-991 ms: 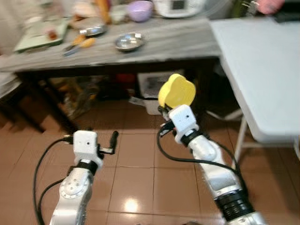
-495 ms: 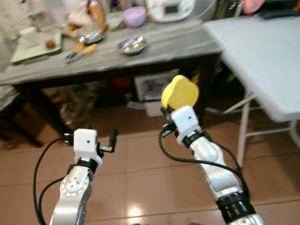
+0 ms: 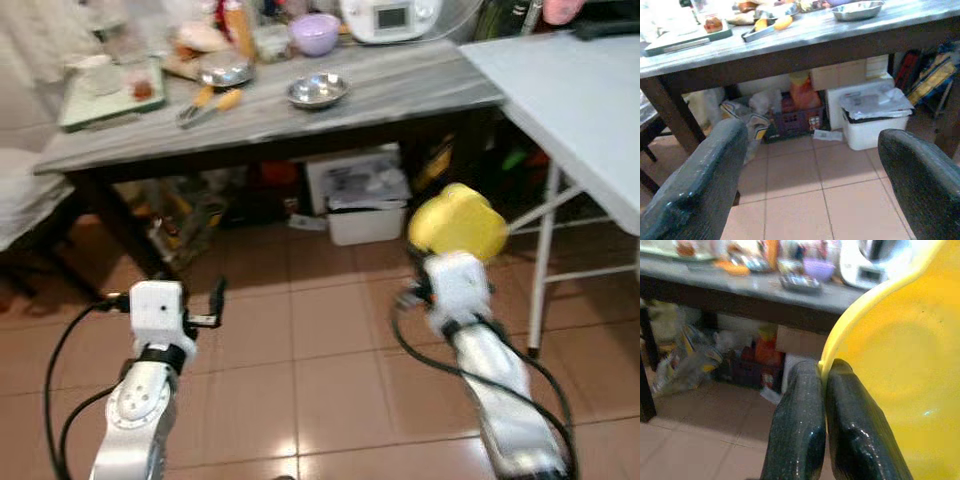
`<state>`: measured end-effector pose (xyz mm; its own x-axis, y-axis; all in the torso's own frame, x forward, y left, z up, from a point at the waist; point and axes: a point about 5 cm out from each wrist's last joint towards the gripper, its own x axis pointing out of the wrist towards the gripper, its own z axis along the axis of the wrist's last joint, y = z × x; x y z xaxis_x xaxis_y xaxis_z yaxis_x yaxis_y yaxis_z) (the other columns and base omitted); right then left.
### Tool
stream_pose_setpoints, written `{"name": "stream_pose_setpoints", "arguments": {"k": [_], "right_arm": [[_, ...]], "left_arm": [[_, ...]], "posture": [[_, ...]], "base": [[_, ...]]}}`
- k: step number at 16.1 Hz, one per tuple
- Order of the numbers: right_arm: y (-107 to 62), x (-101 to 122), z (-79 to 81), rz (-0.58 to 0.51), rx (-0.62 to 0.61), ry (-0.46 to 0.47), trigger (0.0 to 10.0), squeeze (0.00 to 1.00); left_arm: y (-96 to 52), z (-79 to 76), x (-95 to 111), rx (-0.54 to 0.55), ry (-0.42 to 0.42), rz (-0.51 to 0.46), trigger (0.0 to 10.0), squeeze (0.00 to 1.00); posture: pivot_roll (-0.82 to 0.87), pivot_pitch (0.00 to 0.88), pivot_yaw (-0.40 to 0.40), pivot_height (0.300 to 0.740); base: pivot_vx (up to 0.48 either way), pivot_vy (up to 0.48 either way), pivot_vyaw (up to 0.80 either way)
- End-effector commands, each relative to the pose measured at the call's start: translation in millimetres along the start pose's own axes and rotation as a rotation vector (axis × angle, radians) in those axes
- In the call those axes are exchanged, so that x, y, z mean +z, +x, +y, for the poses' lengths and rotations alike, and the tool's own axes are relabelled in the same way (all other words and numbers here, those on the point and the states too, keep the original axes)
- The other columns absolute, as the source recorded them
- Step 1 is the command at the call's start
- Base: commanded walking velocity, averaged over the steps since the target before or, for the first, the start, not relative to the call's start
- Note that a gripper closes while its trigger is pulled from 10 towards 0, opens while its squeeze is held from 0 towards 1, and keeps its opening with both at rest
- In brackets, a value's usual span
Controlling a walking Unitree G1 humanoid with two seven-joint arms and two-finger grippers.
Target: Setting the table
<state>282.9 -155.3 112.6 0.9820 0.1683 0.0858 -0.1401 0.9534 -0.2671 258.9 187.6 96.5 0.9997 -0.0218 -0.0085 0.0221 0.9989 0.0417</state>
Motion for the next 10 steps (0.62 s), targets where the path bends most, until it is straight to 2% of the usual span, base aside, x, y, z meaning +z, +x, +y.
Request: {"name": "stream_pose_setpoints", "arguments": {"k": [1, 3, 6, 7, 10], "right_arm": [[0.3, 6.3, -5.1, -0.019, -0.030, -0.005, 10.0, 0.00], [-12.3, 3.2, -9.1, 0.004, -0.063, -0.006, 10.0, 0.00], [-9.7, 6.5, -8.9, -0.002, -0.047, -0.016, 10.0, 0.00], [-6.1, 9.1, -10.1, -0.009, -0.047, -0.019, 10.0, 0.00], [-5.4, 10.0, -9.5, -0.010, -0.044, -0.022, 10.0, 0.00]], "left_arm": [[-0.8, 1.2, -0.6, 0.008, 0.013, -0.002, 10.0, 0.00], [-4.2, 2.9, -0.9, 0.008, -0.001, -0.010, 10.0, 0.00], [-6.9, -5.4, -3.8, -0.031, -0.033, -0.010, 10.0, 0.00], [-6.1, -11.3, -1.9, -0.052, -0.046, -0.024, 10.0, 0.00], [-6.4, -13.0, -1.5, -0.044, -0.052, -0.027, 10.0, 0.00]], "posture": [[-0.11, 0.100, 0.134, 0.740], [-0.13, 0.102, 0.135, 0.740], [-0.13, 0.099, 0.127, 0.740], [-0.13, 0.098, 0.123, 0.740], [-0.13, 0.096, 0.118, 0.740]], "base": [[0.000, 0.000, 0.00], [0.000, 0.000, 0.00], [0.000, 0.000, 0.00], [0.334, 0.000, 0.00], [0.339, 0.000, 0.00]]}}
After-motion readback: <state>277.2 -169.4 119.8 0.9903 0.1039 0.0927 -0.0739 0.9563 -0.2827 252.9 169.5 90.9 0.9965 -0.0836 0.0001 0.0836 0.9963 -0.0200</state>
